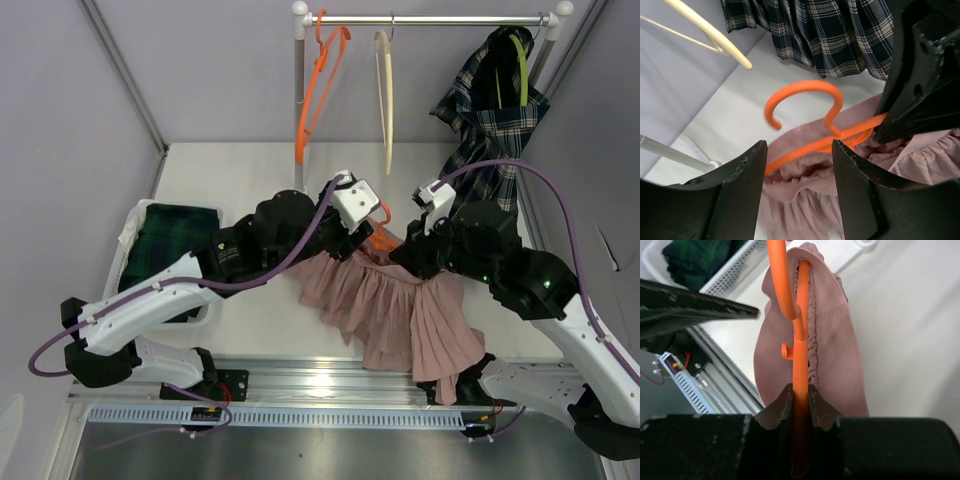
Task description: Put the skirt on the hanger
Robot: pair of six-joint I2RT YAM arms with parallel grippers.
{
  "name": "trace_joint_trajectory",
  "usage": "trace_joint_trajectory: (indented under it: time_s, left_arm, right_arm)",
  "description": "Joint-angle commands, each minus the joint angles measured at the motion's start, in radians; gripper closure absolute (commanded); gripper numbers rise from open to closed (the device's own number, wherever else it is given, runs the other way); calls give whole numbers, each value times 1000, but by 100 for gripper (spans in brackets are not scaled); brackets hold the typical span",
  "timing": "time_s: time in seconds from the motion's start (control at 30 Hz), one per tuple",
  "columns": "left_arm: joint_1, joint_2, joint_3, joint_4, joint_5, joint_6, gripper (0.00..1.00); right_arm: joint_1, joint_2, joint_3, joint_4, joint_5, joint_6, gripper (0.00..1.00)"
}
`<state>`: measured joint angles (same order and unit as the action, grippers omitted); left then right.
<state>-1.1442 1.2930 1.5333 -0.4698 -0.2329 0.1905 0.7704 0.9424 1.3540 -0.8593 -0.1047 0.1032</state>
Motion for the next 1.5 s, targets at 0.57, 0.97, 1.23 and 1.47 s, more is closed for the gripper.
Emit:
trace_joint_trajectory:
  time_s: [0.57, 0.97, 1.23, 1.47]
  left_arm:
    - [3, -280, -51, -30, -151, -221, 34]
    - [1, -469, -240, -87, -134, -305, 34]
    - [3, -528, -297, -111, -89, -349, 36]
    - [1, -557, -325, -133, -63, -364, 37]
  right_arm:
    - [-270, 88, 200, -118, 338, 162, 100]
    - [-634, 418, 575, 120, -12, 251, 100]
    - [-683, 574, 755, 288, -66, 273, 100]
    - [-697, 636, 780, 437, -6, 262, 100]
